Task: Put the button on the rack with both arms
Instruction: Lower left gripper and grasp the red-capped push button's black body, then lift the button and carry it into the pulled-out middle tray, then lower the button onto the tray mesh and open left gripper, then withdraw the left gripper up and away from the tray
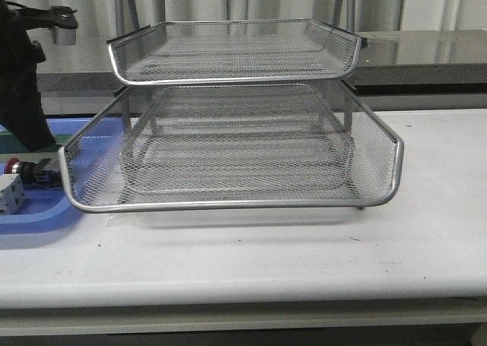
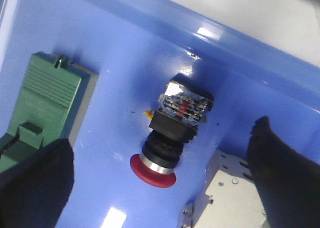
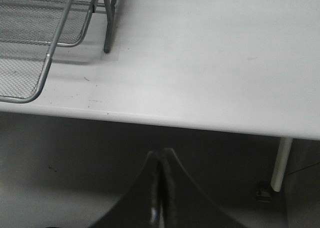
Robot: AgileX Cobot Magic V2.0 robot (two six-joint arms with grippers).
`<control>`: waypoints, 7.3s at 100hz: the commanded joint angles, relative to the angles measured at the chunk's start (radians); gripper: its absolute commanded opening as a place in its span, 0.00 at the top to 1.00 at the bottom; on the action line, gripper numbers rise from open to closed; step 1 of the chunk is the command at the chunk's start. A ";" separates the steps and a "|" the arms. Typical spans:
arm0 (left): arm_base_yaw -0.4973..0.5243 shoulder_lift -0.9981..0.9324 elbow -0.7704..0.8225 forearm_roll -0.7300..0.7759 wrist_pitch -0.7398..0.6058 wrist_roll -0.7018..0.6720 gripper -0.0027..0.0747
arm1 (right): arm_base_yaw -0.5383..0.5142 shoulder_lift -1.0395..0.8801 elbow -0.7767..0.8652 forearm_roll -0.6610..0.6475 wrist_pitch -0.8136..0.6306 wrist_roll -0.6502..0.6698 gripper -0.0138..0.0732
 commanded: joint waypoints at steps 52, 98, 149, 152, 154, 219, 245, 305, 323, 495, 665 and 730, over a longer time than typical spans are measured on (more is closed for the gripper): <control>-0.010 0.036 -0.032 -0.013 -0.043 0.010 0.10 | 0.000 0.004 -0.033 -0.009 -0.052 0.000 0.92; -0.010 0.093 -0.032 -0.013 -0.061 0.028 0.10 | 0.000 0.004 -0.033 -0.009 -0.052 0.000 0.92; -0.010 0.104 -0.032 -0.035 -0.084 0.028 0.16 | 0.000 0.004 -0.033 -0.009 -0.051 0.000 0.92; -0.010 0.104 -0.032 -0.035 -0.084 0.028 0.20 | 0.000 0.004 -0.033 -0.009 -0.051 0.000 0.92; -0.010 0.104 -0.032 -0.035 -0.084 0.028 0.23 | 0.000 0.004 -0.033 -0.009 -0.051 0.000 0.92; -0.010 0.052 -0.036 -0.035 -0.072 0.026 0.99 | 0.000 0.004 -0.033 -0.009 -0.051 0.000 0.92; -0.010 -0.059 -0.055 -0.035 -0.023 -0.024 0.99 | 0.000 0.004 -0.033 -0.009 -0.051 0.000 0.92; -0.010 -0.351 -0.087 -0.046 0.236 -0.109 0.99 | 0.000 0.004 -0.033 -0.009 -0.051 0.000 0.92; -0.045 -0.431 -0.087 -0.067 0.236 -0.172 0.99 | 0.000 0.004 -0.033 -0.009 -0.051 0.000 0.92; -0.631 -0.212 0.064 -0.066 -0.019 -0.233 0.33 | 0.000 0.004 -0.033 -0.009 -0.051 0.000 0.92; 0.029 -0.952 0.453 -0.106 -0.303 -0.519 0.36 | 0.000 0.004 -0.033 -0.009 -0.051 0.000 0.92; 0.057 -1.579 1.135 -0.314 -0.772 -0.529 0.35 | 0.000 0.004 -0.033 -0.009 -0.051 0.000 0.92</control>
